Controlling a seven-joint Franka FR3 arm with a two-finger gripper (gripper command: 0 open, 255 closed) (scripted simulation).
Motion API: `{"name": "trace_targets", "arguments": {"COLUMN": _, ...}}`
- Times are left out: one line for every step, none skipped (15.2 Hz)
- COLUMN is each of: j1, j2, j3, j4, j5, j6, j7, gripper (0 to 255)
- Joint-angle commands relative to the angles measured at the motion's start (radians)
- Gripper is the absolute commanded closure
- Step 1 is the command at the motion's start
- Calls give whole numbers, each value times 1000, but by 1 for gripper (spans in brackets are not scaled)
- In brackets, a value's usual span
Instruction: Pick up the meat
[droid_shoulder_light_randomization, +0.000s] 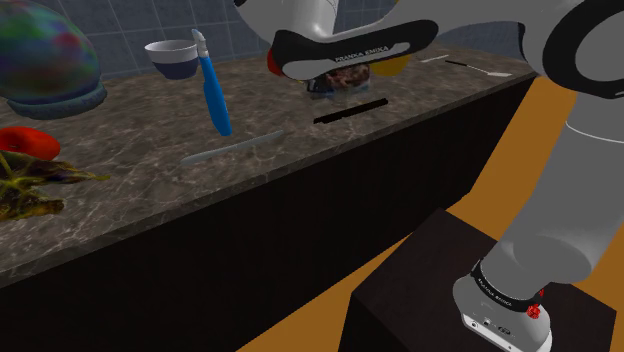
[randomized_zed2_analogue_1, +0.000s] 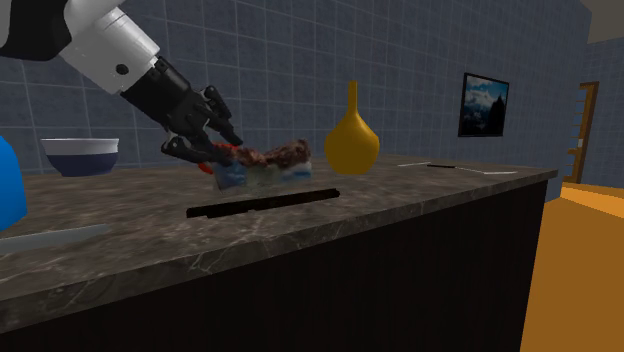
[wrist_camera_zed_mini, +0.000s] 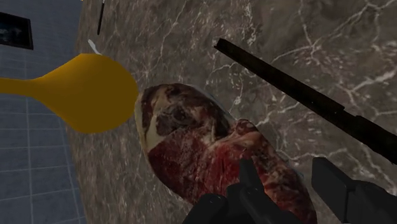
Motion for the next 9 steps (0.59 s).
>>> {"name": "trace_targets", "arguments": {"j1": 2, "j2": 0, "j3": 0, "j4": 26, "j5": -3, "j6": -17, "j7": -18, "gripper": 255}}
{"name": "trace_targets", "arguments": {"j1": 3, "j2": 1, "j3": 1, "j4": 40, "j5": -5, "j6": -26, "j7": -26, "gripper": 255}}
{"name": "trace_targets", "arguments": {"j1": 5, "j2": 2, "j3": 1, "j4": 53, "j5": -6, "j6": -36, "j7": -35, "gripper": 255}}
{"name": "trace_targets", "arguments": {"j1": 7, "j2": 4, "j3": 1, "j4": 67, "j5": -8, "j6": -45, "j7": -43, "gripper": 255}}
{"name": "trace_targets", "arguments": {"j1": 8, "j2": 5, "j3": 2, "j4": 82, "j5": -10, "j6": -55, "j7": -52, "gripper": 255}}
{"name": "trace_targets", "arguments": {"j1": 10, "j2": 7, "j3": 2, "j4": 96, "j5": -12, "j6": -65, "j7": -60, "gripper": 255}}
{"name": "trace_targets", "arguments": {"j1": 12, "j2": 10, "j3": 2, "j4": 112, "j5": -15, "j6": -75, "j7": -69, "gripper": 255}}
{"name": "trace_targets", "arguments": {"j1": 12, "j2": 10, "j3": 2, "j4": 114, "j5": -15, "j6": -76, "j7": -70, "gripper": 255}}
{"name": "trace_targets", "arguments": {"j1": 12, "j2": 10, "j3": 2, "j4": 114, "j5": -15, "j6": -76, "j7": -70, "gripper": 255}}
